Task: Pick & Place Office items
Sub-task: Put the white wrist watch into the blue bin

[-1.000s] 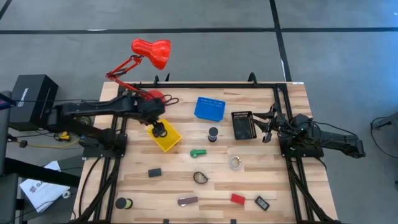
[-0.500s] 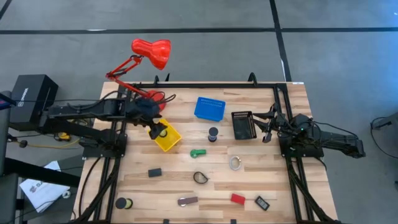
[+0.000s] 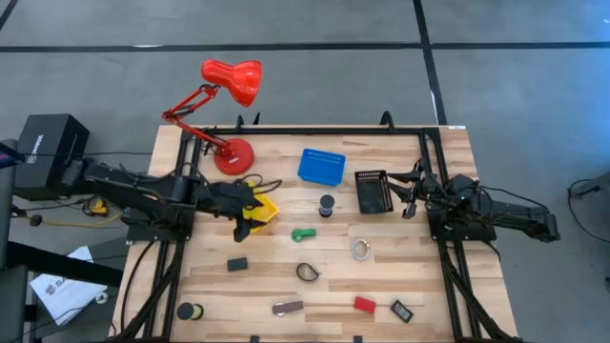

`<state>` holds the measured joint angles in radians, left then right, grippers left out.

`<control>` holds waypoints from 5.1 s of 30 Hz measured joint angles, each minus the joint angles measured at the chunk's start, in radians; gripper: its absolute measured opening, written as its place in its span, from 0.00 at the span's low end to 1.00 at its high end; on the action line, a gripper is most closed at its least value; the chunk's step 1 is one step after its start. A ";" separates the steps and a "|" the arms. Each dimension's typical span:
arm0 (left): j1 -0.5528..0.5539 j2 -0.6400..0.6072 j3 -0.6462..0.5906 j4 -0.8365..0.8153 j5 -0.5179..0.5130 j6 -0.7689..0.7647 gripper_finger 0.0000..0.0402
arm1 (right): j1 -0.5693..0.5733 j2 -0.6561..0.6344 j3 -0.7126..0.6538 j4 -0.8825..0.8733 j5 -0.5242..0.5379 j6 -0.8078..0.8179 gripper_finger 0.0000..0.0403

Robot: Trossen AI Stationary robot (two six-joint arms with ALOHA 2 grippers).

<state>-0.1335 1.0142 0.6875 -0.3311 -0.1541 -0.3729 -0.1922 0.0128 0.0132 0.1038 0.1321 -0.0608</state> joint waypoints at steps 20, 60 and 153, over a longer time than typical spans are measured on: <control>-0.003 0.000 -0.033 0.186 -0.003 0.002 0.74 | 0.084 0.009 0.000 0.226 -0.225 0.040 0.28; 0.070 0.000 -0.033 0.363 0.000 0.238 0.74 | 0.464 1.619 1.097 -0.892 -0.029 0.026 0.28; 0.086 0.000 -0.066 0.415 -0.037 0.264 0.74 | -0.130 1.853 1.321 -0.504 0.235 -0.182 0.03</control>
<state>-0.0471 1.0145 0.6212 0.0841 -0.1909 -0.1093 -0.3222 1.8660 1.3338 -0.4000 0.3668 -0.2432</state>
